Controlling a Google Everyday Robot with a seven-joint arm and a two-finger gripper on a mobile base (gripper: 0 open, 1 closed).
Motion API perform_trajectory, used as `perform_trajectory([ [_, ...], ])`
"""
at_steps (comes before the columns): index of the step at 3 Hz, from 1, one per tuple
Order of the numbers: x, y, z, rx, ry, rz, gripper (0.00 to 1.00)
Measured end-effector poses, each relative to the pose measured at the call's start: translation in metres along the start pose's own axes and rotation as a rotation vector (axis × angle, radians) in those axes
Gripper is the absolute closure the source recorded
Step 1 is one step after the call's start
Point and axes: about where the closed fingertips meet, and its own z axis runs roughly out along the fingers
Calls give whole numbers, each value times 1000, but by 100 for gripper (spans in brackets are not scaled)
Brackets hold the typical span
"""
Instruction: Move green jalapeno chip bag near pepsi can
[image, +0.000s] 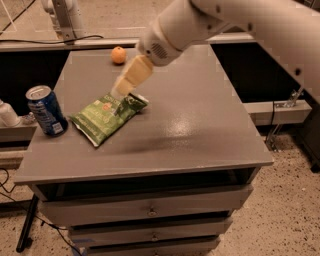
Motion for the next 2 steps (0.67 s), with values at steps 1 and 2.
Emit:
perform_trajectory([
  [1,48,-26,-81,45,-59,-2,0],
  [2,93,-50,-162,112,-149,36,0],
])
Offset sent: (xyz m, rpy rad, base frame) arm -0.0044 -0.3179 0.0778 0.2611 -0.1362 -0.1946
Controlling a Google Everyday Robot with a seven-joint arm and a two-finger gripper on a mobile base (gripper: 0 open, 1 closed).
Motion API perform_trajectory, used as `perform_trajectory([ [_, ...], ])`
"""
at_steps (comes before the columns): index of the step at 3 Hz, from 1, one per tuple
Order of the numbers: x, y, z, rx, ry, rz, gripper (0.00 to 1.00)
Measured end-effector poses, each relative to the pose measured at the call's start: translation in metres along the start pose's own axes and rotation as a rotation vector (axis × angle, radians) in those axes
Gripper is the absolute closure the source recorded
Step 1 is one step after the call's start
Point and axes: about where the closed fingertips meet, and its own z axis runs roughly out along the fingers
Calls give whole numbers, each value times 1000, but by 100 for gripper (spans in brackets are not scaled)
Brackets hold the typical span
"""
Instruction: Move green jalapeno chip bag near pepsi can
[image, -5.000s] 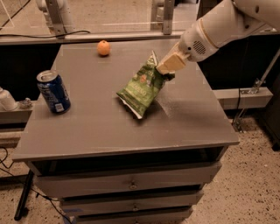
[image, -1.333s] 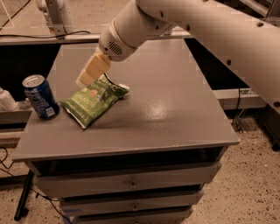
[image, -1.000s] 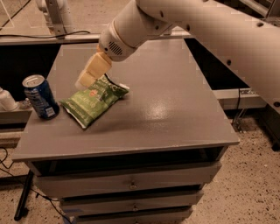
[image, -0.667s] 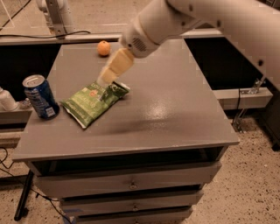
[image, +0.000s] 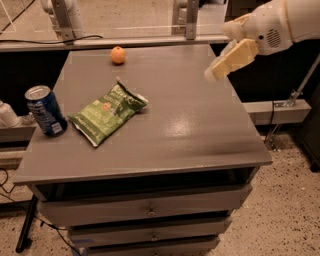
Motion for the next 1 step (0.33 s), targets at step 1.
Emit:
perform_trajectory([
  [1,-7,-5,-14,20,-25,-5,0],
])
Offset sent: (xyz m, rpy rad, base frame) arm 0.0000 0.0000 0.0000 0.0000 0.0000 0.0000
